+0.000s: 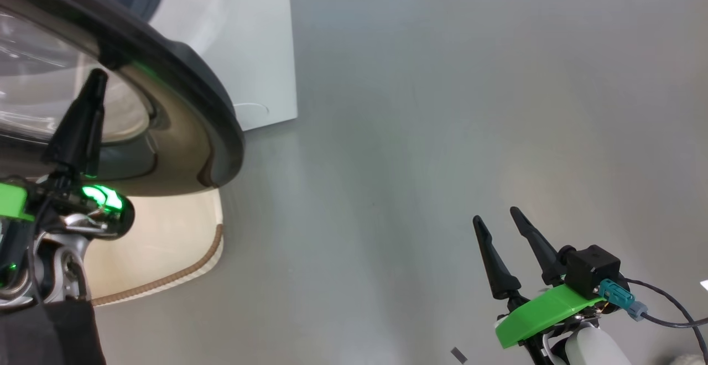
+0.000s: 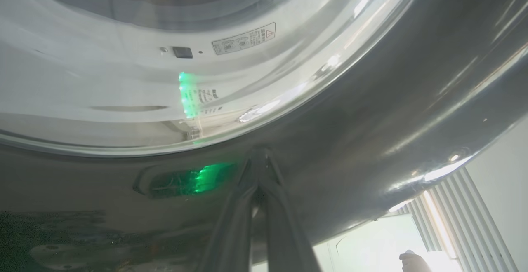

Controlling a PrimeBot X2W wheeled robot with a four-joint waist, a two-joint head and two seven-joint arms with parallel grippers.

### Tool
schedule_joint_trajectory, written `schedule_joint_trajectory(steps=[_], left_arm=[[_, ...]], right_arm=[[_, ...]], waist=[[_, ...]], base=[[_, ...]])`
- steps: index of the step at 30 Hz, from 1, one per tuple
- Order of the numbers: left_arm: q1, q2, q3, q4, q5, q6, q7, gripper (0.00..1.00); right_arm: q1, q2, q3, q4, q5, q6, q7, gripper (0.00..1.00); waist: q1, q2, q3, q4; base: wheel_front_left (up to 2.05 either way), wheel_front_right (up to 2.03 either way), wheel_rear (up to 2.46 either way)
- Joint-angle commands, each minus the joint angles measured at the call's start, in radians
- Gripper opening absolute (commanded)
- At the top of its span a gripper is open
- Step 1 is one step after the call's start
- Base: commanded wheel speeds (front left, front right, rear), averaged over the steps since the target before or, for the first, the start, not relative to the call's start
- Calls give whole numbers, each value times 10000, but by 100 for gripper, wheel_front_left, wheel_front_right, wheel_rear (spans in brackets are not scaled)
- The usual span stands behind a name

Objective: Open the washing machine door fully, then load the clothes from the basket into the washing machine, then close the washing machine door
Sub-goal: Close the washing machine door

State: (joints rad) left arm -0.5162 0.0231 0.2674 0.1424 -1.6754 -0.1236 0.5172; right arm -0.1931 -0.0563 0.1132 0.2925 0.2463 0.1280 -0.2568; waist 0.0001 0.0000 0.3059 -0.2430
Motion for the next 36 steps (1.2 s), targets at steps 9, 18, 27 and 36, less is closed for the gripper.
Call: schedule_joint_trajectory(steps=[9, 18, 27, 36], left_arm=[[831, 273, 348, -656, -61, -70, -707, 0], [2105, 272, 106, -1218, -531, -71, -1836, 0], [3645, 272, -593, -1798, -683, -71, -3113, 0], [4679, 272, -749, -2416, -241, -71, -4163, 100]], right_arm=[[-23, 54, 141, -212, 86, 27, -49, 100], [206, 58, 182, -102, 47, 27, -49, 100], [476, 59, 194, -29, 58, 27, -49, 100], [731, 60, 211, -56, 109, 27, -49, 100]], waist=[[-1, 0, -537, 699], [-1, 0, -1281, 1388], [-1, 0, -2017, 1721], [-1, 0, -2409, 1858]], base=[[0, 0, 0], [0, 0, 0], [0, 0, 0], [0, 0, 0]])
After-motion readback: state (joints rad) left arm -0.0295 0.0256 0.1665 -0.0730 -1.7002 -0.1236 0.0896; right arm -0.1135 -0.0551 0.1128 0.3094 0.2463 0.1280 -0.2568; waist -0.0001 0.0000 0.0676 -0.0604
